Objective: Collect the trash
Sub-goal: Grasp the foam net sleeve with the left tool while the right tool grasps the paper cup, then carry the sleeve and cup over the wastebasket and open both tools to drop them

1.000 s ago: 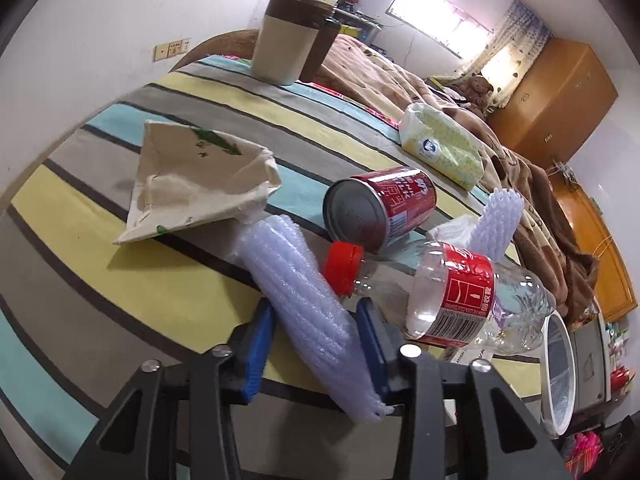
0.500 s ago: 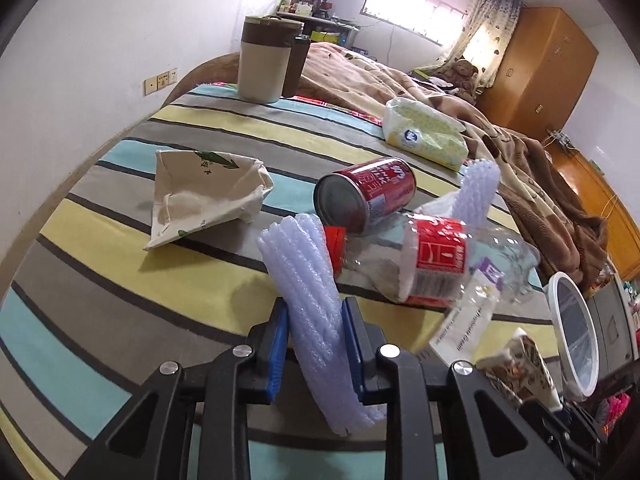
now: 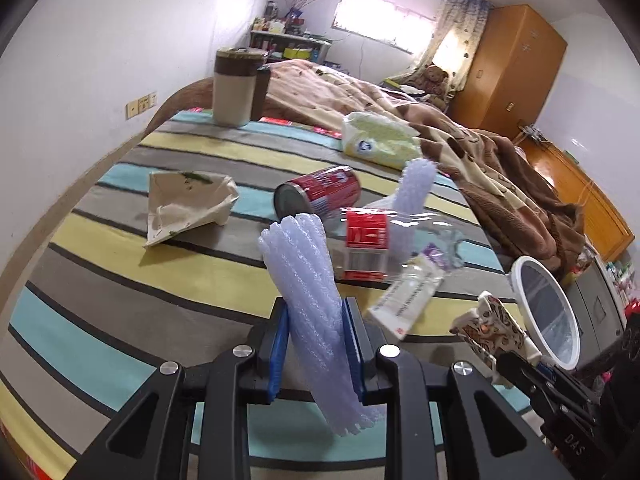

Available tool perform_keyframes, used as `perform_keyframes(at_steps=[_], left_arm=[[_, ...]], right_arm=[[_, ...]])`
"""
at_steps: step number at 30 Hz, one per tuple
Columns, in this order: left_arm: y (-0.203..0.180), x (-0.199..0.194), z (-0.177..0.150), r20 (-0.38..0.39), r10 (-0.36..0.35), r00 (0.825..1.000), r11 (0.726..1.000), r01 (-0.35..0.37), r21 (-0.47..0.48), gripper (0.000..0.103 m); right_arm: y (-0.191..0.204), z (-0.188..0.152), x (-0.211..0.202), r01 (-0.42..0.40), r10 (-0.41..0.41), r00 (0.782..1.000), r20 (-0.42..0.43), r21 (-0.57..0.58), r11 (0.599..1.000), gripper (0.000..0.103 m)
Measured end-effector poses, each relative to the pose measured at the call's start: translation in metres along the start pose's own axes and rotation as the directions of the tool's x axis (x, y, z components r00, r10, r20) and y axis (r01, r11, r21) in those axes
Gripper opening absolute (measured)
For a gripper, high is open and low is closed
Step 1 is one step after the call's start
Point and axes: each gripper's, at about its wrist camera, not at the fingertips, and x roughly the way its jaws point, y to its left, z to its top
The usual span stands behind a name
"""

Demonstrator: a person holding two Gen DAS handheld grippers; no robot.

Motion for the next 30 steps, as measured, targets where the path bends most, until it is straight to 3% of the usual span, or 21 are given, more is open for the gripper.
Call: perform_keyframes(at_steps=[14, 30], left_arm=[[-0.071, -0.021, 0.002, 0.032, -0.095, 0.995, 0.987, 0.090, 0.130, 0.027], [-0.175, -0.025, 0.002, 0.023, -0.229, 0.973, 0.937, 0.214, 0.276, 0.027]], right_arm=[[-0.030, 0.012, -0.041, 0.046, -0.052, 0.992, 0.112, 0.055, 0.997, 0.025], [-0.082, 0.022, -0.089, 0.158, -0.184, 0.962, 0.204, 0.134, 0.978, 0.025]])
